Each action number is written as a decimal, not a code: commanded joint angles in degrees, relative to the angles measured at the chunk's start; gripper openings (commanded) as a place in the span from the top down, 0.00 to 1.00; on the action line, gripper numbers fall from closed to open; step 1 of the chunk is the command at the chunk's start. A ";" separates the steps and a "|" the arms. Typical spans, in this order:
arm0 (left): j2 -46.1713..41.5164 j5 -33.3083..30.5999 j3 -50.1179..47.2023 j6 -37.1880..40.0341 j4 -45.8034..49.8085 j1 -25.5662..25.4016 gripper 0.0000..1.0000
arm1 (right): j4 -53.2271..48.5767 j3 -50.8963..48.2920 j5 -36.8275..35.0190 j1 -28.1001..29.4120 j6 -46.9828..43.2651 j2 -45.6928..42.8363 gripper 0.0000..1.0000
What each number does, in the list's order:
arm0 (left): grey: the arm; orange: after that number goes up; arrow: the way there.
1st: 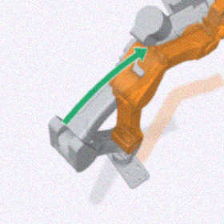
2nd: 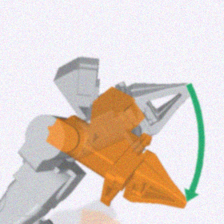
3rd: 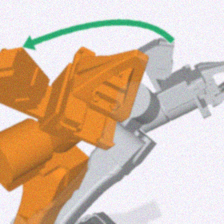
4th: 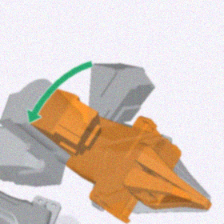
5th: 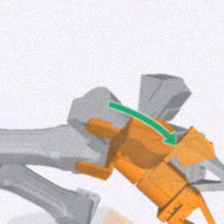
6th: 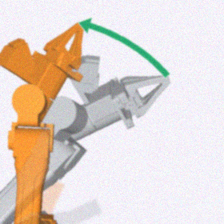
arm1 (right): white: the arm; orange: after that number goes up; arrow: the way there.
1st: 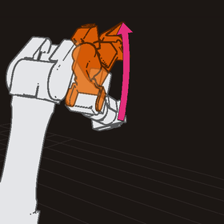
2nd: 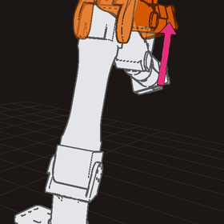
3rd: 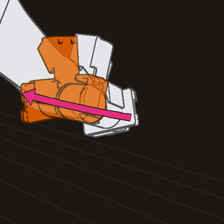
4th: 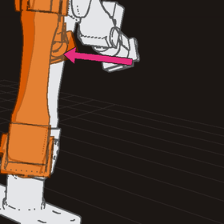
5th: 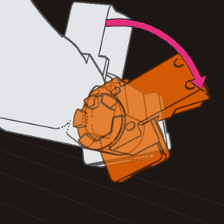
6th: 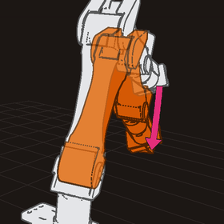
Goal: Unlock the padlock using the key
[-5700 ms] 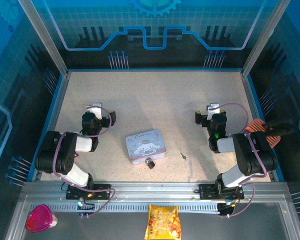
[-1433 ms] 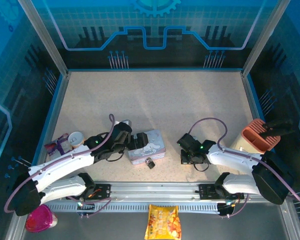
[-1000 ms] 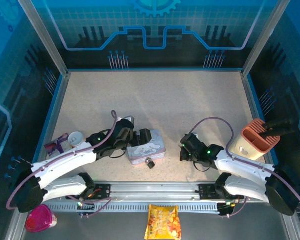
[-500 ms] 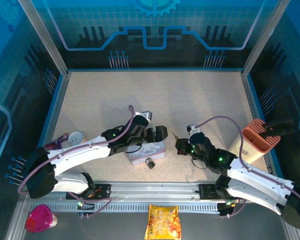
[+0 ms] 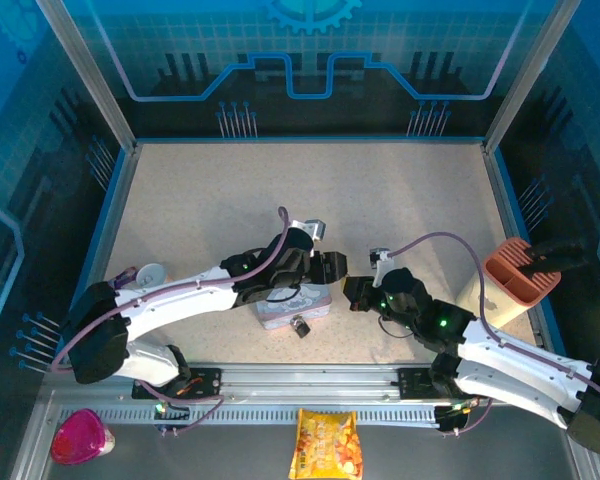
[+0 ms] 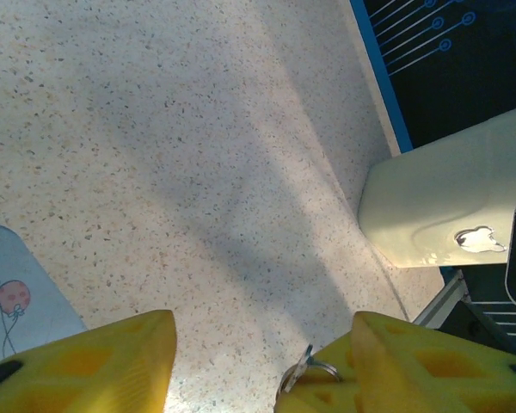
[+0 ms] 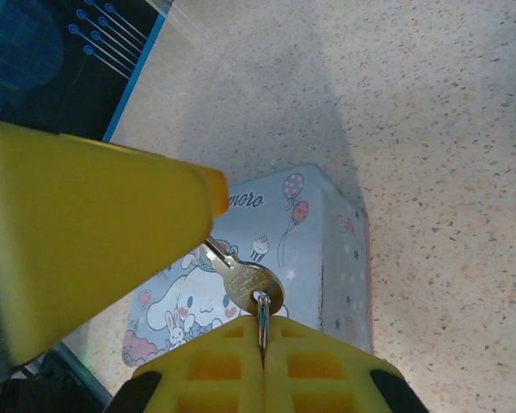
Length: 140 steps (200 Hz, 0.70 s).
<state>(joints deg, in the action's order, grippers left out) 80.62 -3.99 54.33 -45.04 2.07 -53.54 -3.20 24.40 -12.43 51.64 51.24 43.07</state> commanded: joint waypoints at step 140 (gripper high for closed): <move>1.76 1.15 3.77 0.70 -1.78 -0.43 0.97 | 1.44 -0.41 -0.27 1.35 0.10 -4.32 0.76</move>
<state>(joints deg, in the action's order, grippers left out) 82.26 -2.81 56.97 -44.99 0.95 -53.65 -1.91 23.97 -11.94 52.18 51.31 40.66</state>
